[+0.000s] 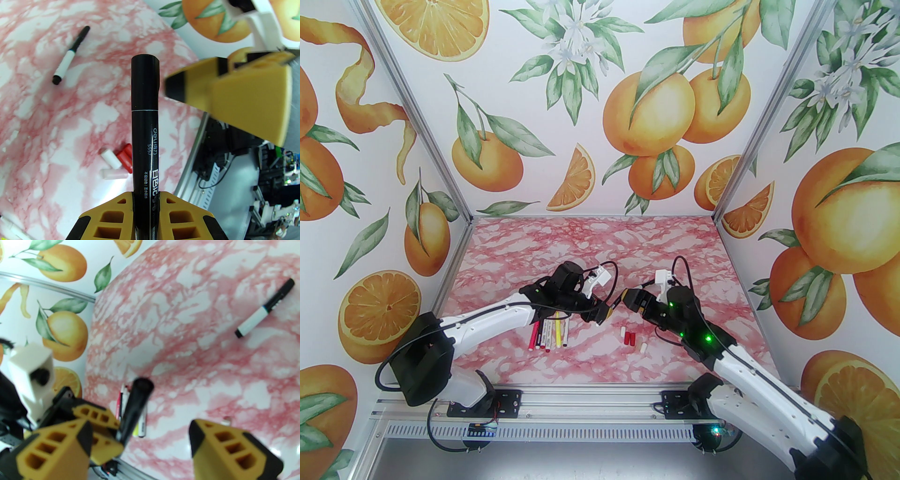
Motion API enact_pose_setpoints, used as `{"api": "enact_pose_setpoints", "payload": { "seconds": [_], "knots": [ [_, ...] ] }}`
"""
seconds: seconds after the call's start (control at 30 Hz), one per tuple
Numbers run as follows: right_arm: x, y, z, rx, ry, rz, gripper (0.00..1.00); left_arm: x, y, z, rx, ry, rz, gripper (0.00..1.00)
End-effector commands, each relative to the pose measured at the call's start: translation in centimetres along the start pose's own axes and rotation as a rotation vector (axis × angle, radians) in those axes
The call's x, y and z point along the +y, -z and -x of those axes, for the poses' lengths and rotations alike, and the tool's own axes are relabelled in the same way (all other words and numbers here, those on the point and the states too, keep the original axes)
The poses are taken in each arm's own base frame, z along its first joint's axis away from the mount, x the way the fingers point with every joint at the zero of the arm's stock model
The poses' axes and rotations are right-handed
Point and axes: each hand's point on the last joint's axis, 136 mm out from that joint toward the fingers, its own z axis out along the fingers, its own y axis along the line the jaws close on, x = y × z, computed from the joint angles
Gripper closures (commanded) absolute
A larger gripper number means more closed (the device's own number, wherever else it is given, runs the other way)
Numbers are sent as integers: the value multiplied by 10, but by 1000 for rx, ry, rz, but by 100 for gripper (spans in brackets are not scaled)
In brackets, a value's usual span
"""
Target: Open the pen caps
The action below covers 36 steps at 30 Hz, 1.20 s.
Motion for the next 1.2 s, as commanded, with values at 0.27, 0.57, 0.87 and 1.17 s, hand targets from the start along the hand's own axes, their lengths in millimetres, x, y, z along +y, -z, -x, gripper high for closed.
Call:
{"api": "enact_pose_setpoints", "payload": {
  "seconds": [0.27,0.57,0.87,1.17],
  "knots": [
    [30,0,18,-56,-17,113,43,-34,2,1,-41,-47,-101,83],
    [28,0,18,-66,-26,115,57,-44,-3,4,-58,-59,-118,84],
    [20,3,17,-81,-30,88,70,-43,-5,-1,-49,-59,-102,84],
    [13,5,15,-83,-30,63,82,-41,-7,-4,-42,-56,-93,84]
  ]
}}
